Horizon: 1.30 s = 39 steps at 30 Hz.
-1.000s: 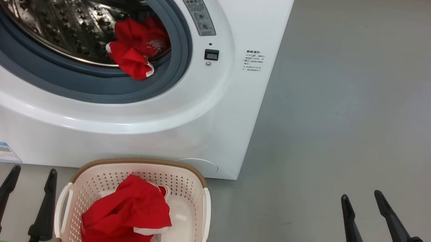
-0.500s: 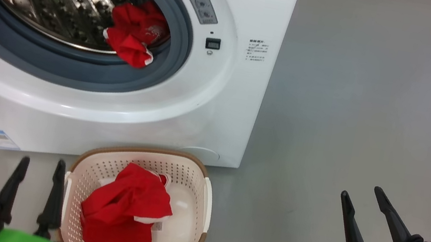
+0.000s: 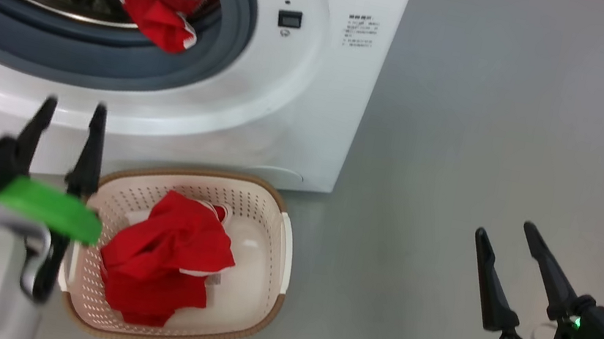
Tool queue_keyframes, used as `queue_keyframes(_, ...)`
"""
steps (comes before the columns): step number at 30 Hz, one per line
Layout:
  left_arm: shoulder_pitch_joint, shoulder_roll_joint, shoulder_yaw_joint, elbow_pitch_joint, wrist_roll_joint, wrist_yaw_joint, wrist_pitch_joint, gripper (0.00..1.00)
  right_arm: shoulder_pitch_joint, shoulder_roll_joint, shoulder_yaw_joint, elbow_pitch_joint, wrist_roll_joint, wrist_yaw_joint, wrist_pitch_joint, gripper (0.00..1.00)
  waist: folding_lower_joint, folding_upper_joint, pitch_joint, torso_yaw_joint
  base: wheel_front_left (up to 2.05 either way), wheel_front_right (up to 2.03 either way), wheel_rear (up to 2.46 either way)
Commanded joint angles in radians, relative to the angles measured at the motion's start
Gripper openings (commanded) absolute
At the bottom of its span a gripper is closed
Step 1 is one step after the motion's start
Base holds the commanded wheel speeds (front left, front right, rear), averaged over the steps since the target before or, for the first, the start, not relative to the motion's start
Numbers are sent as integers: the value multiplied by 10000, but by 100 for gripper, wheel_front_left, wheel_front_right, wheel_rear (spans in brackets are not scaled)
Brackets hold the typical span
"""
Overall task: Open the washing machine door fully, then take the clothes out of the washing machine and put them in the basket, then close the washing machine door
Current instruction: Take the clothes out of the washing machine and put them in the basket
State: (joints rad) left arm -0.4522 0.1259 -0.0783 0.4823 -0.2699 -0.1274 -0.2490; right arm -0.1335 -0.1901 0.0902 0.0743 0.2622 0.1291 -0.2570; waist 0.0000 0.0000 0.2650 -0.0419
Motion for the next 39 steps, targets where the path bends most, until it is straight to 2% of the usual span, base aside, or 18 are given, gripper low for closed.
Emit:
queue_keyframes(1, -1040, 533, -59, 380, -262, -29, 83, 100, -333, -27, 262, -291, 8, 16, -48, 100, 0, 0, 554, -279, 0, 0, 0)
queue_keyframes(12, -3975, 1344, -1821, 2995, -1505, -31, 616, 100, -787, 182, 544, -247, -22, 16, -48, 100, 0, 0, 1102, -936, 0, 0, 0)
queue_keyframes(21, -5628, 2067, -3182, 4848, -2160, -32, 755, 100, -1057, 342, 804, -312, -15, 16, -48, 100, 0, 0, 1491, -1492, 0, 0, 0)
queue_keyframes(30, -6763, 2720, -4050, 5975, -2748, -32, 649, 100, -1218, 478, 1195, -378, 19, 16, -48, 100, 0, 0, 1918, -2099, 0, 0, 0)
queue_keyframes(39, -7340, 3006, -4730, 6396, -3278, -32, 635, 100, -1328, 549, 1332, -419, 19, 16, -48, 100, 0, 0, 2231, -2336, 0, 0, 0)
